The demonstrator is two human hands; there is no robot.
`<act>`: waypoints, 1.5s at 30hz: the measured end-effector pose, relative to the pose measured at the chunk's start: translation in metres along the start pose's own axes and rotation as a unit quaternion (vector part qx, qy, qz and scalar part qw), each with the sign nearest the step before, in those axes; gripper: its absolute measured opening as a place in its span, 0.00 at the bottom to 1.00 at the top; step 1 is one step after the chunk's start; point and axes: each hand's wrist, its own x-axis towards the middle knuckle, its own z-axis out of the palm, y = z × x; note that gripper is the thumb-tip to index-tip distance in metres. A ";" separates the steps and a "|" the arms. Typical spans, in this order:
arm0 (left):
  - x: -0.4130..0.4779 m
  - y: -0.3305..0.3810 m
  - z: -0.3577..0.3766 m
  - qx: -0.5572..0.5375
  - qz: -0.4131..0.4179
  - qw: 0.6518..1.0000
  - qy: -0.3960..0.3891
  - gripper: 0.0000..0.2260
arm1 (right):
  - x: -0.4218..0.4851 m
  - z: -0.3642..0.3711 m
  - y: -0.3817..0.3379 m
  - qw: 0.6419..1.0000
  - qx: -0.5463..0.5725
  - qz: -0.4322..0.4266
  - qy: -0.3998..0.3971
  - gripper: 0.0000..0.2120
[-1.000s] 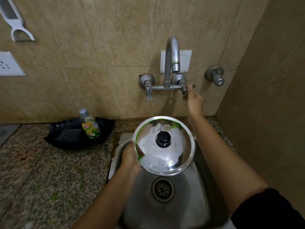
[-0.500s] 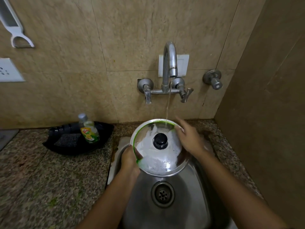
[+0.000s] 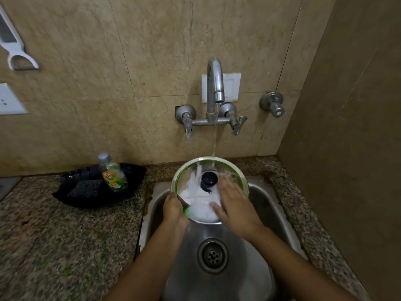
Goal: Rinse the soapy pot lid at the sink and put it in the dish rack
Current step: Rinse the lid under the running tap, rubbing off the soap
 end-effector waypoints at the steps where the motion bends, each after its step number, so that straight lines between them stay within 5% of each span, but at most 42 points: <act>1: -0.002 0.003 0.000 -0.007 0.000 1.000 -0.011 0.15 | -0.012 0.000 0.002 1.000 0.004 -0.017 0.002 0.31; 4: -0.006 0.008 -0.001 -0.030 -0.001 0.999 -0.014 0.13 | -0.043 0.000 0.017 0.996 -0.044 -0.056 0.046 0.26; 8: -0.020 -0.002 0.007 -0.002 -0.027 1.000 -0.009 0.15 | -0.029 0.013 -0.012 0.978 -0.103 -0.178 -0.025 0.24; 13: -0.032 -0.005 0.022 0.021 -0.026 0.998 -0.044 0.12 | 0.006 -0.003 -0.029 0.991 -0.121 -0.058 -0.003 0.26; 20: -0.029 -0.012 0.012 0.077 0.007 0.995 -0.058 0.13 | 0.009 0.001 -0.042 0.970 -0.217 -0.101 -0.039 0.28; 23: -0.030 -0.014 0.016 0.106 0.014 0.993 -0.056 0.14 | 0.052 -0.021 -0.031 0.950 -0.290 0.030 -0.110 0.27; 26: -0.031 -0.010 0.021 0.100 0.004 0.993 -0.061 0.14 | 0.065 -0.027 -0.023 0.956 -0.240 0.120 -0.118 0.26; 30: -0.023 -0.004 0.020 0.069 -0.012 0.995 -0.073 0.15 | 0.021 -0.001 -0.057 0.973 -0.205 -0.061 -0.088 0.28; 32: -0.018 0.001 0.019 0.065 -0.021 0.995 -0.076 0.17 | 0.016 0.000 -0.053 0.971 -0.220 -0.075 -0.047 0.27; 37: -0.022 -0.001 0.037 0.085 0.023 0.992 -0.095 0.14 | 0.072 -0.013 -0.027 0.958 -0.256 0.121 -0.038 0.26; 39: -0.027 0.003 0.042 0.072 0.018 0.990 -0.116 0.15 | 0.073 -0.006 -0.035 0.973 -0.217 0.079 -0.026 0.26; 42: -0.016 0.012 0.036 0.053 0.011 0.994 -0.096 0.16 | 0.024 0.008 -0.035 0.986 -0.125 -0.107 -0.004 0.26; 45: 0.011 0.019 0.027 0.076 0.022 0.995 -0.060 0.21 | -0.014 0.001 0.010 0.988 -0.060 -0.136 -0.033 0.27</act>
